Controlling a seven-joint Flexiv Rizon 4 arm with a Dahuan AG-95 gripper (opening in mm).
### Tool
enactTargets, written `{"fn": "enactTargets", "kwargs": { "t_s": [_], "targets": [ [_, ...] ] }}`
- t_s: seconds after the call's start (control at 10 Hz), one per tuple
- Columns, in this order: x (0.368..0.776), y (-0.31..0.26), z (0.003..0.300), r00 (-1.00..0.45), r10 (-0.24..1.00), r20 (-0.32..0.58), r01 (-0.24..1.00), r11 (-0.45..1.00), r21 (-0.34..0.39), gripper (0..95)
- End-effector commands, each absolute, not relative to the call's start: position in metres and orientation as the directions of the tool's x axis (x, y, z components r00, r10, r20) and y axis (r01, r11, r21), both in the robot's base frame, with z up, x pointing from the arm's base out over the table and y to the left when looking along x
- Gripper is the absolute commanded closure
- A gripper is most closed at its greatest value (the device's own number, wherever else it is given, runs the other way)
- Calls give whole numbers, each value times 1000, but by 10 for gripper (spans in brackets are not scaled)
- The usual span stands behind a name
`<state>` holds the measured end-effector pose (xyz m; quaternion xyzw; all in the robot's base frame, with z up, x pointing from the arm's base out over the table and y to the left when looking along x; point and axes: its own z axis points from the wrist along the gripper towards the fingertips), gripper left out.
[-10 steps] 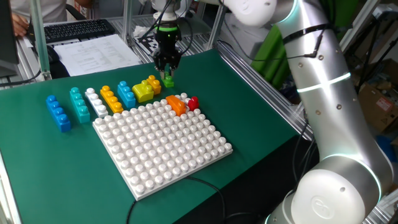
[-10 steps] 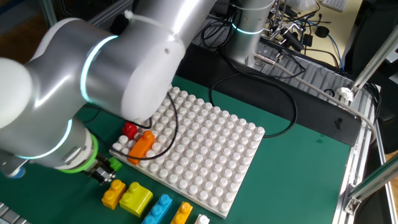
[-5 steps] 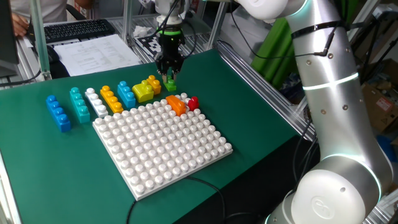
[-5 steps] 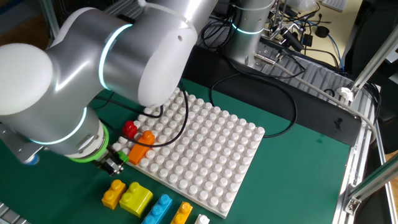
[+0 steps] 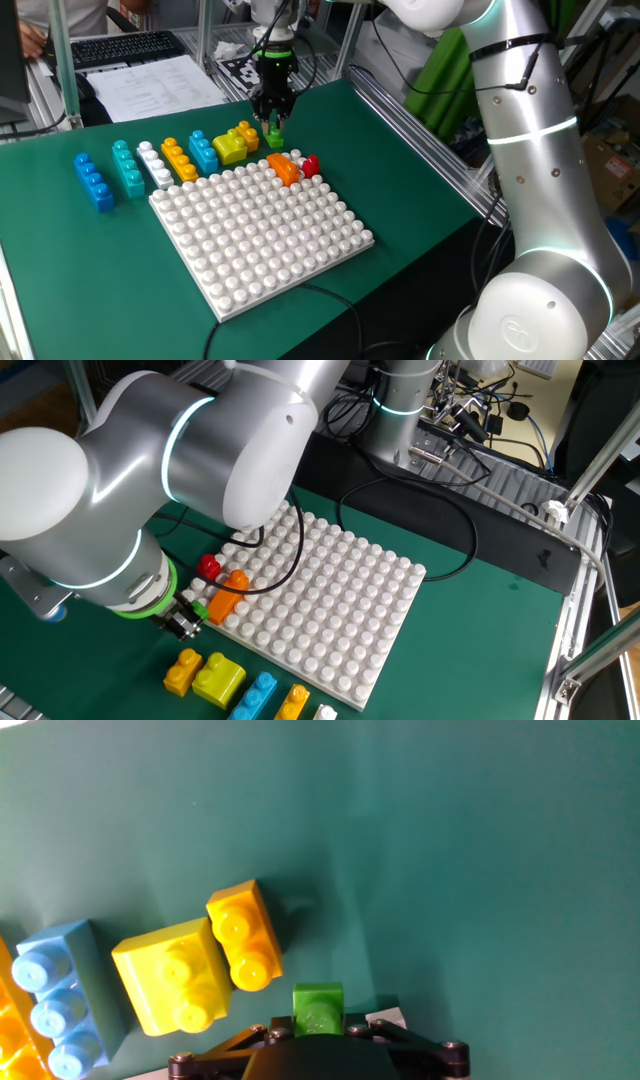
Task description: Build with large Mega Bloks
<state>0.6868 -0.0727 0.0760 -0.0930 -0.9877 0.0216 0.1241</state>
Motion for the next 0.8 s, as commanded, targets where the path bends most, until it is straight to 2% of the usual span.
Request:
{"fn": "enactTargets", "kwargs": {
  "t_s": [0.1, 0.8],
  "targets": [
    [687, -72, 76, -952, 192, 239, 182, 981, -64, 950],
    [686, -72, 75, -946, 223, 237, 211, 975, -75, 950]
  ]
}}
